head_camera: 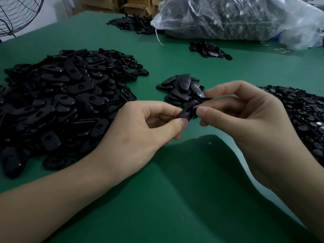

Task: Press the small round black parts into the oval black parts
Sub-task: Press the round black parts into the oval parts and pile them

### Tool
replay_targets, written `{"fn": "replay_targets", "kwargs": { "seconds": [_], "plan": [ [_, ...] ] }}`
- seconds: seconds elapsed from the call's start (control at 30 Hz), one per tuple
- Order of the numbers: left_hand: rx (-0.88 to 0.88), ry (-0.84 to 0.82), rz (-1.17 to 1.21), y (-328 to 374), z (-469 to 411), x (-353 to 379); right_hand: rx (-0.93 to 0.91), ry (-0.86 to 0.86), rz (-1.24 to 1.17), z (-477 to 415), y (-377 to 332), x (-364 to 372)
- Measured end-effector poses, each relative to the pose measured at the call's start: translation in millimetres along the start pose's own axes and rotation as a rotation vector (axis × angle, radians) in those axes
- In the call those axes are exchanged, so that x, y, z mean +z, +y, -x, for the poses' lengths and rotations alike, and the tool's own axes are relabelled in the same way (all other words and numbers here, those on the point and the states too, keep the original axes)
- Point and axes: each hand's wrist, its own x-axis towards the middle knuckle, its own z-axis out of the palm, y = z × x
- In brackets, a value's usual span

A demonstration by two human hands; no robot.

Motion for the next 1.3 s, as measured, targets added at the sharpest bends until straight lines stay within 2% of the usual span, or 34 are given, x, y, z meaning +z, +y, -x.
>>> {"fn": "replay_targets", "kwargs": {
  "seconds": [0.2,0.5,0.73,1.0,1.3],
  "plan": [
    [-0.024,0.008,0.017,0.7,0.0,0.2,-0.081,0.038,0.188,0.2,3.1,1.1],
    [-0.050,-0.009,0.035,0.1,0.3,1.0,-0.123,0.034,0.301,1.4,5.3,1.7],
    [-0.058,-0.034,0.026,-0.9,-0.4,0.4,-0.178,0.026,0.477,3.5,5.2,2.2],
    [-0.070,-0.049,-0.009,-4.5,-1.6,-0.2,-0.395,0.073,0.813,9.5,0.4,5.7],
    [-0.090,-0.034,0.018,-4.3,-3.7,-0.8,-0.580,0.078,1.084,15.5,-1.8,14.3]
  ]
}}
